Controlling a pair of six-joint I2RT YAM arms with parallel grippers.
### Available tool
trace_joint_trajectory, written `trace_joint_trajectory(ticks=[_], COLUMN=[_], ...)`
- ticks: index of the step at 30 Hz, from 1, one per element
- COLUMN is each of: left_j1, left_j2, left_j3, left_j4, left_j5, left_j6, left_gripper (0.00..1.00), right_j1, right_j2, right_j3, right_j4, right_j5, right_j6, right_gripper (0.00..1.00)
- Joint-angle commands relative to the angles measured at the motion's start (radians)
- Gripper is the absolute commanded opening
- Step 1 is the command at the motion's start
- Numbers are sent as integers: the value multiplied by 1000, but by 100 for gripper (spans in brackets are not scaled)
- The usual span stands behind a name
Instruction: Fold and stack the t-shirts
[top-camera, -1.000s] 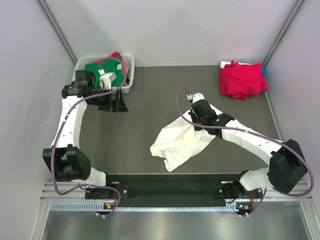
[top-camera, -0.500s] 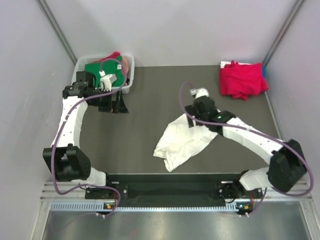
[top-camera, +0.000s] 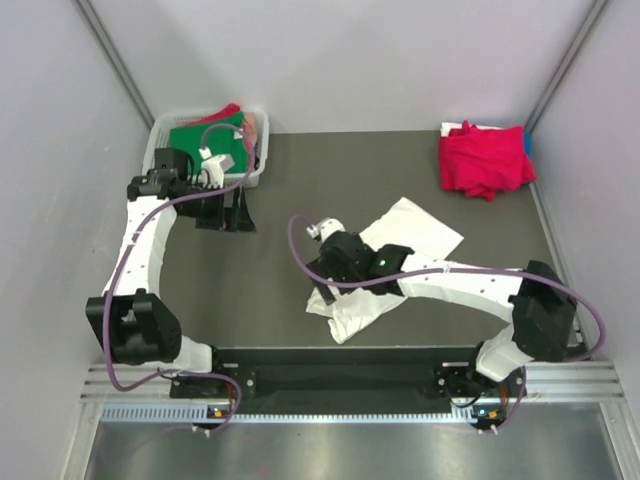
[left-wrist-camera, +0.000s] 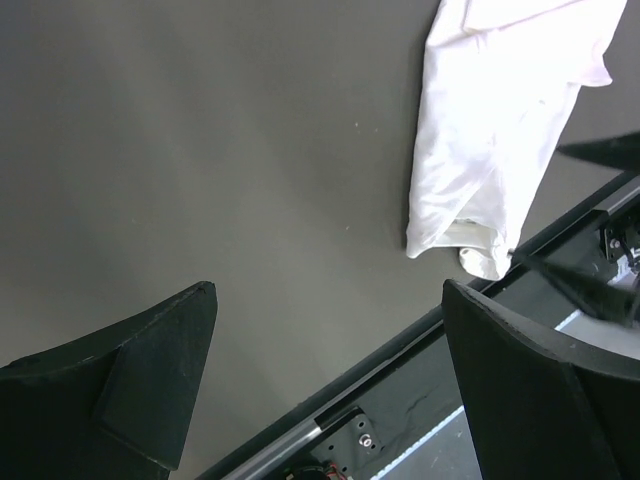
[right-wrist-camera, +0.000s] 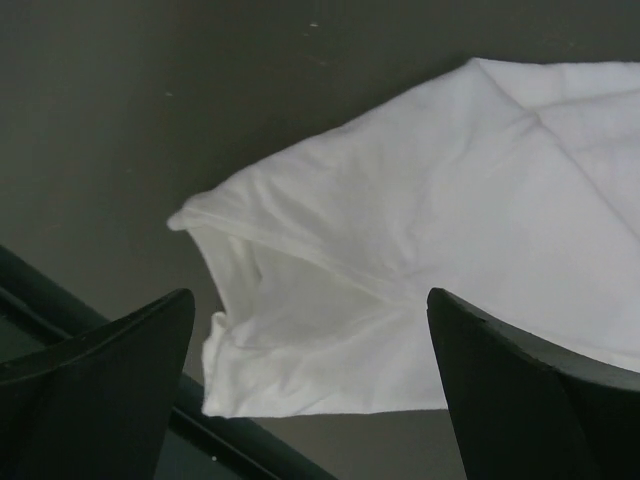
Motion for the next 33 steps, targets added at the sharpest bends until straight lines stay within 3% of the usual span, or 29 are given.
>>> trace_joint_trajectory(ticks=[1,8,19,27,31,33], left_j1=[12,20,135,151,152,154], left_j2=[-3,17,46,3,-9,-20], left_j3=[-27,-24,13,-2,-2,-10], left_j4=[36,55,1,-5,-22,-27], left_j5=[16,-1,88,79,77,74], left_j6=[-2,-2,30,64,87,93], left_gripper=[98,98,98,98,98,98], right_j1=[98,170,170,164,150,144], right_j2=[46,148,332,410,429,427], right_j3=[92,115,231,313,321,321], right_j4=[-14,22,51,46,46,42], right_j5=[-50,-139,-228,-230,-207,-184], right_j6=[47,70,32,13,4,-2], right_gripper=[100,99,100,99,76,74])
